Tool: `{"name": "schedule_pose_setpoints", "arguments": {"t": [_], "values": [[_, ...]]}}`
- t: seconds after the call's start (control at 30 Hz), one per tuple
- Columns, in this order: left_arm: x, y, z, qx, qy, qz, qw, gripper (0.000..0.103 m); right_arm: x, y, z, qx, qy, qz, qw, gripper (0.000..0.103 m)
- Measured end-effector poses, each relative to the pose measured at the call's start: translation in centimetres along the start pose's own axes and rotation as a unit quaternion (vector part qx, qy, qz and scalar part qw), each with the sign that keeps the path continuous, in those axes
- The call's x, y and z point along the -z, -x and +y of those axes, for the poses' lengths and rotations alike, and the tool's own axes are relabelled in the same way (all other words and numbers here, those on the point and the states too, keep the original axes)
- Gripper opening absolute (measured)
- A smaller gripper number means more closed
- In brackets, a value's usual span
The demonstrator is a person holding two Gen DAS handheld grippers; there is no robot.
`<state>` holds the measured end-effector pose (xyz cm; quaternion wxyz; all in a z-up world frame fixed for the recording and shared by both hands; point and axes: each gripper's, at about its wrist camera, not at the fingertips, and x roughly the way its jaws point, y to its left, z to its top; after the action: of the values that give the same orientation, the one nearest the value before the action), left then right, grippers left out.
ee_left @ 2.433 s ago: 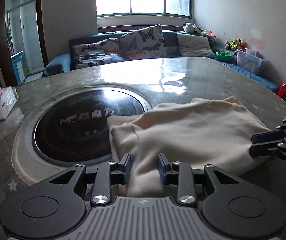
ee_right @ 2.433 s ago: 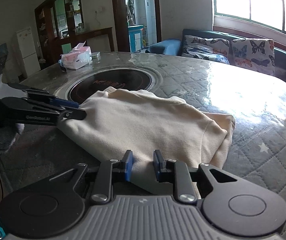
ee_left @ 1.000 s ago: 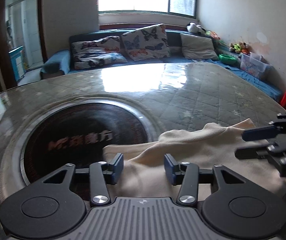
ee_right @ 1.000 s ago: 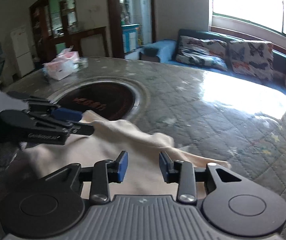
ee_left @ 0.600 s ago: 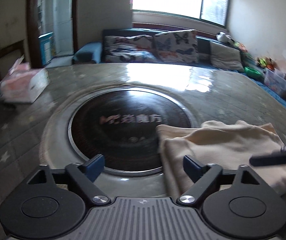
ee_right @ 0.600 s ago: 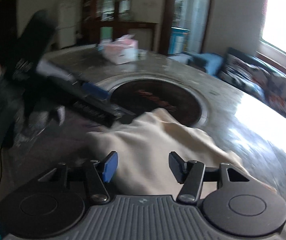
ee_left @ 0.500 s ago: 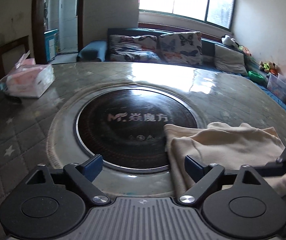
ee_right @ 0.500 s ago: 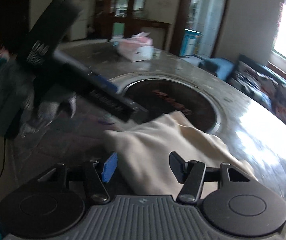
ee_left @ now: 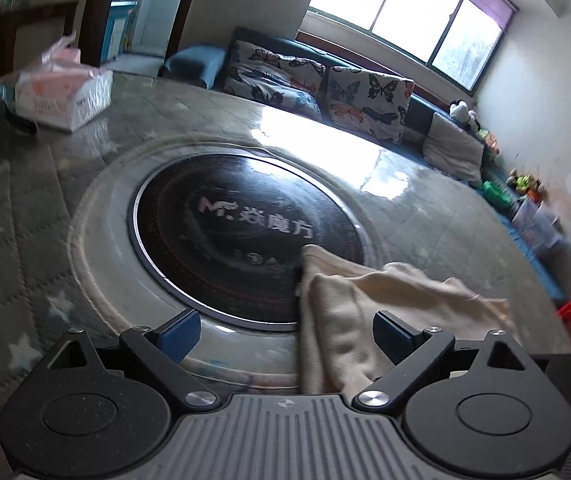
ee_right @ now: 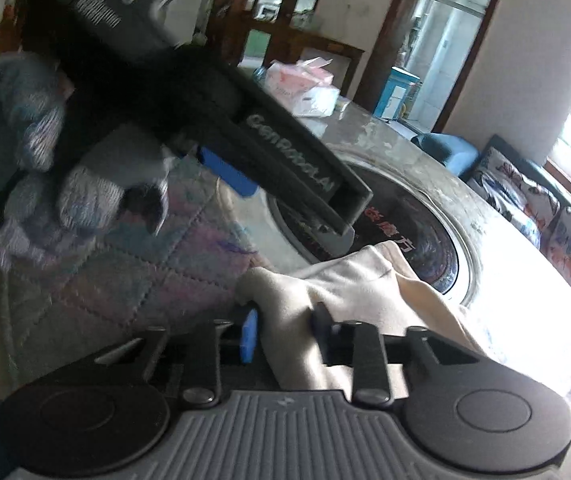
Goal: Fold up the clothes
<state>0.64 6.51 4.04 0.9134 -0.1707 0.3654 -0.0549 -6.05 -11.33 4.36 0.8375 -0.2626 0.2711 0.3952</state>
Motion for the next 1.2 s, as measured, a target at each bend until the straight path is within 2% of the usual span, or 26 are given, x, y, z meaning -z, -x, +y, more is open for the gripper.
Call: {"name": "schedule_pose_setpoints", "arguments": {"t": [0.17,0.43,0.53,0.6,0.63,0.67,0.7,0.77,0.83,0.93,1.03,1.1,1.2], "values": [[-0.3,-0.5,-0.5,0.036,0.047,0.026,0.9979,0.094,-0.1,2.0,-2.1,-0.015,-0.067,-0.029,0.997,0.017],[0.7,-1.9,-1.0,0.074,0.135,0.078,0.9850,0.080,0.8,5.3,-3.3,-0.028,-0.100,-0.060,0.993,0.016],[1.2,-1.9,-1.0,0.083,0.156,0.082,0.9808,0.061,1.3,6.2,-3.1,-0.037,-0.102,-0.067,0.992,0.016],[1.6,-2.0,-0.9,0.091,0.172,0.089,0.9769,0.038,1.6,6.6,-3.0,-0.044,-0.105,-0.070,0.991,0.016],[1.8,-2.1,-0.7,0.093,0.179,0.091,0.9752,0.036,1.8,6.6,-2.8,-0.047,-0.105,-0.070,0.991,0.016],[1.9,-2.2,-0.5,0.093,0.183,0.091,0.9745,0.028,1.9,6.6,-2.7,-0.049,-0.108,-0.069,0.991,0.016],[2.0,-2.3,-0.4,0.090,0.184,0.091,0.9746,0.024,2.1,6.5,-2.7,-0.053,-0.109,-0.067,0.990,0.017],[2.1,-2.2,-0.2,0.091,0.184,0.089,0.9746,0.023,2.6,6.7,-3.0,-0.059,-0.119,-0.068,0.989,0.022],[2.0,-2.0,-0.2,0.087,0.178,0.088,0.9763,0.023,3.3,7.1,-3.5,-0.060,-0.132,-0.072,0.987,0.022],[1.9,-1.9,-0.3,0.084,0.172,0.086,0.9778,0.023,4.4,8.1,-5.4,-0.040,-0.163,-0.076,0.983,0.025],[1.9,-1.9,-0.5,0.081,0.164,0.084,0.9795,0.023,6.2,8.4,-8.7,0.010,-0.206,-0.064,0.976,0.026],[2.0,-1.9,-0.6,0.081,0.161,0.084,0.9800,0.023,7.6,8.5,-10.7,0.051,-0.228,-0.049,0.971,0.031],[2.0,-1.8,-0.6,0.079,0.157,0.084,0.9807,0.023,9.8,8.2,-13.6,0.108,-0.263,-0.026,0.958,0.032]]}}
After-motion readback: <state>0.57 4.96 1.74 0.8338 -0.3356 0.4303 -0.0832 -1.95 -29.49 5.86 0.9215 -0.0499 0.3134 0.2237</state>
